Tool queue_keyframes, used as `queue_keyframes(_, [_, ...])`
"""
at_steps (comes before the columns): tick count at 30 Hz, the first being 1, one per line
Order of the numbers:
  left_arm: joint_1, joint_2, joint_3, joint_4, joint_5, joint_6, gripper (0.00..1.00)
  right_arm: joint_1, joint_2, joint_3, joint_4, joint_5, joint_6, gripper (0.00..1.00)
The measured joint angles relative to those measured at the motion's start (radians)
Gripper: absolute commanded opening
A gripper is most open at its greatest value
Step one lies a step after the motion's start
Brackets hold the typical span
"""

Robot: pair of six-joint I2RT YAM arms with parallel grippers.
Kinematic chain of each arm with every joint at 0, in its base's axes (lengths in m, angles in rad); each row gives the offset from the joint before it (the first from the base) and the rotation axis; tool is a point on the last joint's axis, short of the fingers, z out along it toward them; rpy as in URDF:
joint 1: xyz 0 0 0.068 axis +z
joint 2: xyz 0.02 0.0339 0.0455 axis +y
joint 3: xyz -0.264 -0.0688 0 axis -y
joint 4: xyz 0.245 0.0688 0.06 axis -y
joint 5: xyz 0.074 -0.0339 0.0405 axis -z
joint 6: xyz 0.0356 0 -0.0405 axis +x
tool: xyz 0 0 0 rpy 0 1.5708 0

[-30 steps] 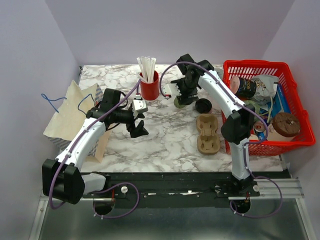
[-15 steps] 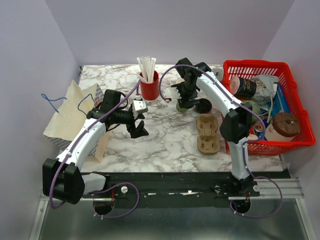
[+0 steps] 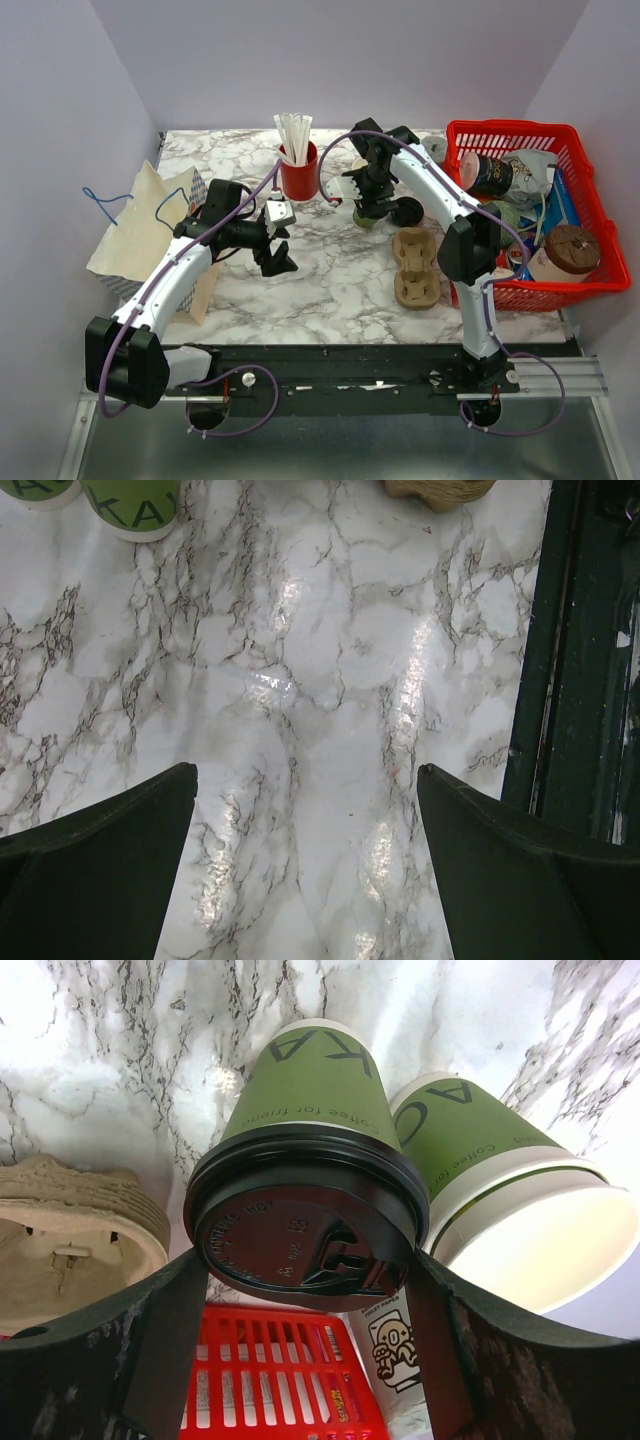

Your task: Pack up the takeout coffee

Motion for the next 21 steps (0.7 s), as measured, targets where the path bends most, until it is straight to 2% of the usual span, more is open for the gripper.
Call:
queue_keyframes(3, [0.0, 0.0, 0.0, 0.0, 0.0, 0.0, 0.99, 0.0, 0.001, 0.0, 0.0, 0.0, 0.0, 0.91])
queue_keyframes(4, [0.0, 0.0, 0.0, 0.0, 0.0, 0.0, 0.99, 0.0, 0.001, 0.0, 0.0, 0.0, 0.0, 0.99])
queue_keyframes(21, [0.0, 0.006, 0.0, 0.0, 0.001, -0.008, 0.99, 0.0, -0.001, 0.002, 0.0, -0.002, 0.01, 1.0])
